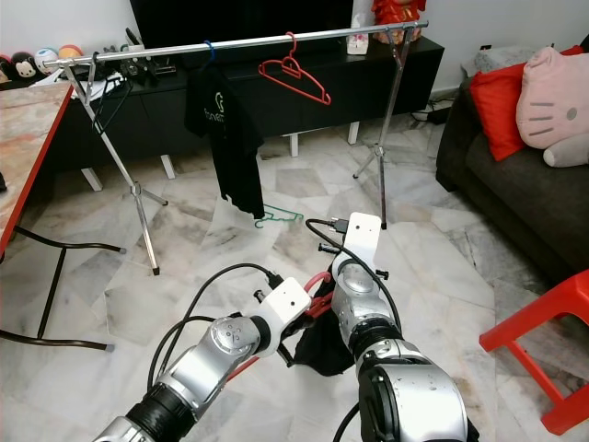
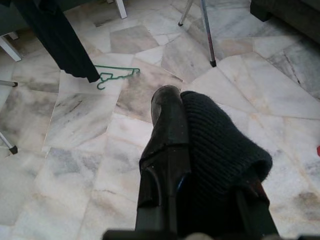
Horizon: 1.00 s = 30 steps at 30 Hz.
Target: Hang hanger
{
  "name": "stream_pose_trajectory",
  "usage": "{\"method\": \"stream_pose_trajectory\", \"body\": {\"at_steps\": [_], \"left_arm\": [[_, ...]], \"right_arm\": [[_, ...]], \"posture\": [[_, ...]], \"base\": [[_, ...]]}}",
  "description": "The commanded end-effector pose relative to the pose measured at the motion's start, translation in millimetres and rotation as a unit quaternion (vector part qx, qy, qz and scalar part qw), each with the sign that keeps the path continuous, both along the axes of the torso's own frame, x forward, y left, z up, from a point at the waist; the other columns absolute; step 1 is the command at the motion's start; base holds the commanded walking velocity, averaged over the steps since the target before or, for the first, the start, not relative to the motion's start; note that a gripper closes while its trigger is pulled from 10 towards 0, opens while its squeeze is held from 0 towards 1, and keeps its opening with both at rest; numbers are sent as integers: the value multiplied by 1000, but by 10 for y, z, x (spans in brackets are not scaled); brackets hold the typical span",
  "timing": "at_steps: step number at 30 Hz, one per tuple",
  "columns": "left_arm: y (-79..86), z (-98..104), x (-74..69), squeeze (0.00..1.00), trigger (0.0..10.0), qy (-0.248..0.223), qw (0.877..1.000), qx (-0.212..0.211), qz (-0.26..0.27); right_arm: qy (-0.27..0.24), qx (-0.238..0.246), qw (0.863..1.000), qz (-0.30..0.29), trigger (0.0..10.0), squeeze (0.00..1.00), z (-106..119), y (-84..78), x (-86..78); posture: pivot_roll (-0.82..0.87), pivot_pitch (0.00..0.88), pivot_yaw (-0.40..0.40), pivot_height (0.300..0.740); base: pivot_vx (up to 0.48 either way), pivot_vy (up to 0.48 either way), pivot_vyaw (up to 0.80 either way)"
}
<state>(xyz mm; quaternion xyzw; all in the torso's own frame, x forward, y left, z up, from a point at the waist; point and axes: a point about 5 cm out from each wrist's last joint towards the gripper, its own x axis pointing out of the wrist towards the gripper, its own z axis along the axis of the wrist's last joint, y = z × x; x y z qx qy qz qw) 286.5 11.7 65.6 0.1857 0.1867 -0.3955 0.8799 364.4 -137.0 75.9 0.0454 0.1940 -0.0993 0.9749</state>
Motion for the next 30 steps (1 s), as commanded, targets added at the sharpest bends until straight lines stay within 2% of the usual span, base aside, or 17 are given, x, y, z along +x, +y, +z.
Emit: {"method": "stream_pose_trajectory", "body": {"at_steps": [1,5,10,15,19,25,27,30], "left_arm": [[40,-8,30,0,10000,-3,1000,22,2],[96,-39,50,0,10000,-9,999,41,17],[136,-28,107,0,10000,-17,998,40,53],[131,-5,124,0,10000,-24,997,29,61],[15,61,74,0,10000,-8,999,-33,35],[-103,77,-26,0,10000,15,997,-73,-5],[-109,86,-23,0,10000,10,997,-76,-2],[-48,133,99,0,10000,-15,996,-72,57]], "right_arm": [[-12,0,1000,-2,10000,0,76,-8,42],[-13,-1,1000,-5,10000,0,80,-28,44],[-17,2,1000,0,10000,0,93,19,49],[-17,6,1000,6,10000,0,93,48,49],[-6,6,999,37,10000,0,36,147,15],[4,4,998,70,10000,0,-22,244,-26],[4,3,997,74,10000,0,-24,257,-30],[-1,5,997,71,10000,0,-8,268,-28]], "posture": [[-15,0,1,740],[-15,0,2,740],[-16,0,2,740],[-18,0,2,740],[-19,0,-1,740],[-25,0,-2,740],[-25,0,-2,740],[-30,0,-3,740]], "base": [[0,0,0],[0,0,0],[0,0,0],[0,0,0],[0,0,0],[0,0,0],[0,0,0],[0,0,0]]}}
